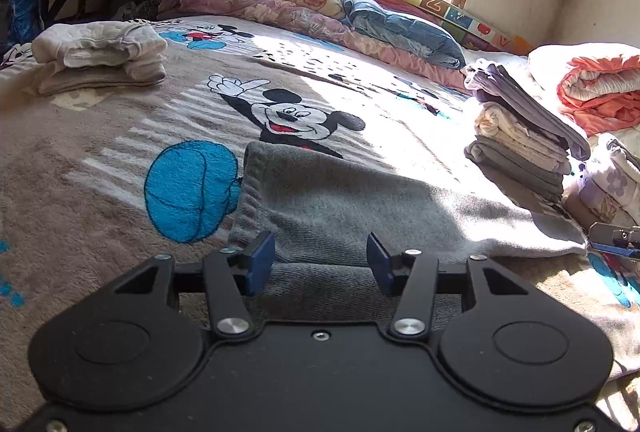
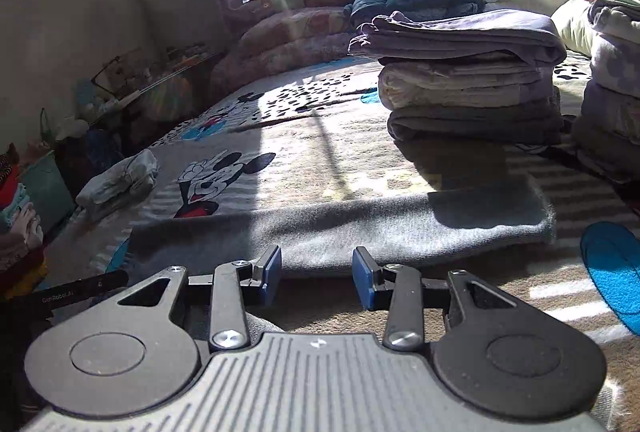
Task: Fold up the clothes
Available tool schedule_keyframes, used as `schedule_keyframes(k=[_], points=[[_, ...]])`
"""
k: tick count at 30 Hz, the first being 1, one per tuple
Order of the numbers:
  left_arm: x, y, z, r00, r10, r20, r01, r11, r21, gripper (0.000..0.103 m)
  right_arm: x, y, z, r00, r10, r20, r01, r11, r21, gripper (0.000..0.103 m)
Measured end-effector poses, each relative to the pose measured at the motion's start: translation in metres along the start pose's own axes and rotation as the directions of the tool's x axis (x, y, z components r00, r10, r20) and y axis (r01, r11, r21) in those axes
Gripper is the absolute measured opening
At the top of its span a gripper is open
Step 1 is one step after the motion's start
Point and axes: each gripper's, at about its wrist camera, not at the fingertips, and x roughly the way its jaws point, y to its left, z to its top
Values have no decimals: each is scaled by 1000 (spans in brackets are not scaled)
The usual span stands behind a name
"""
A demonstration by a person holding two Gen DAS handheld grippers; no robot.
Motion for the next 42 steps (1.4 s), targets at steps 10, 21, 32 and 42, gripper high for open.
schedule_keyframes(k=[10, 21, 32, 42], points=[[13, 8, 2, 1000, 9, -25, -7, 999, 53, 48, 43, 49, 1, 998, 36, -57, -44, 988, -148, 30], [14, 2, 43, 999, -22, 47, 17, 994, 109, 46, 59, 63, -3, 998, -16, -67, -1, 968, -251, 31], [83, 13, 44, 989, 73, -126, -48, 981, 190, 48, 78, 3, -5, 984, -83, -156, 73, 995, -68, 36], [82, 11, 41, 990, 81, -116, -56, 977, 207, 50, 45, -101, 6, 946, -303, -113, 311, 948, 62, 26]])
